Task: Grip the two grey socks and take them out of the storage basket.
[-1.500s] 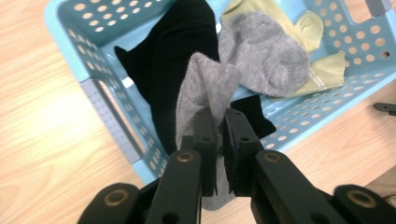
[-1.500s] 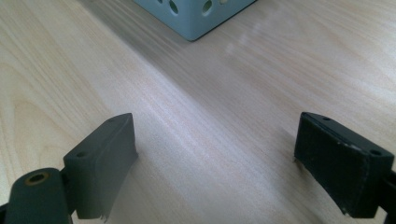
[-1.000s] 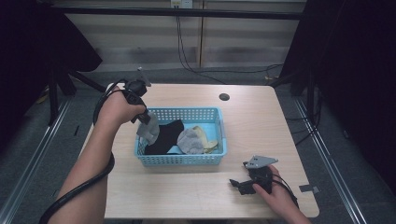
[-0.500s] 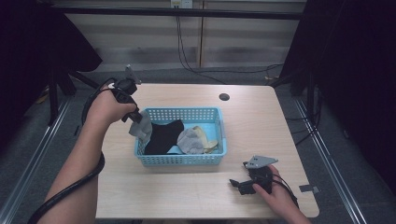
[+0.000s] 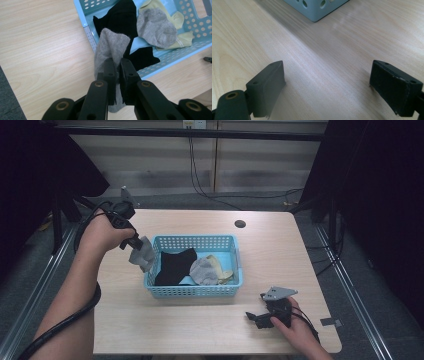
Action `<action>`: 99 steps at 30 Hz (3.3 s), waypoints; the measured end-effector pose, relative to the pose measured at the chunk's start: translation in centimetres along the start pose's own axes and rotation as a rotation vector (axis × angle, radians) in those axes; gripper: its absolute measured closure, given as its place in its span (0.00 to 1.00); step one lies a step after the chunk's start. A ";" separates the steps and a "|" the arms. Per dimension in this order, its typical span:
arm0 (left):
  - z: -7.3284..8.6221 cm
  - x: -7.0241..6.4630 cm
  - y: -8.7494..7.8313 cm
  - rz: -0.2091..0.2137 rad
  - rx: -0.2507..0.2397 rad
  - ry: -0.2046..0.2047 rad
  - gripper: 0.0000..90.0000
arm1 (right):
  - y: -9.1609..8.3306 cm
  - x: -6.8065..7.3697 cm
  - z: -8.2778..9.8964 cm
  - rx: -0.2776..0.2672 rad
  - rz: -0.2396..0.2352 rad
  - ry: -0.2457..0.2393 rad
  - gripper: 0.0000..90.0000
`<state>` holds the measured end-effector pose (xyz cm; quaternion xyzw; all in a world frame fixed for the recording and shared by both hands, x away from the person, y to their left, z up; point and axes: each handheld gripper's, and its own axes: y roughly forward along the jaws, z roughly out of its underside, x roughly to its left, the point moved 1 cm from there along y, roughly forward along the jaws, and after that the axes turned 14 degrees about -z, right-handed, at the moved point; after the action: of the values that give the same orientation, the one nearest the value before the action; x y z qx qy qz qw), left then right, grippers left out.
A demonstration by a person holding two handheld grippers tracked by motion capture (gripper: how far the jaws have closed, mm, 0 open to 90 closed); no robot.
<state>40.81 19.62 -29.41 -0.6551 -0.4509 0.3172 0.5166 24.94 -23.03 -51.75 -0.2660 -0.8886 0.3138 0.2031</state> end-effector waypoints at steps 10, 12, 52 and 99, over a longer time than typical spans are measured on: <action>0.9 1.5 -0.7 -0.017 -0.011 -0.027 0.94 | 0.0 0.0 0.0 0.000 0.000 0.000 0.13; 1.1 1.8 -0.8 -0.018 -0.011 -0.032 0.94 | 0.0 0.0 0.0 0.000 0.000 0.000 0.13; 4.4 3.6 8.7 -0.013 0.034 -0.132 0.92 | 0.0 0.0 0.0 -0.002 0.001 -0.003 0.13; 3.0 -0.9 8.0 -0.019 -0.145 0.003 0.42 | 0.0 0.0 0.0 -0.002 0.001 -0.004 0.13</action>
<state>39.93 19.47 -37.97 -0.6870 -0.4780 0.2778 0.4716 24.96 -23.03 -51.78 -0.2659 -0.8893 0.3134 0.2008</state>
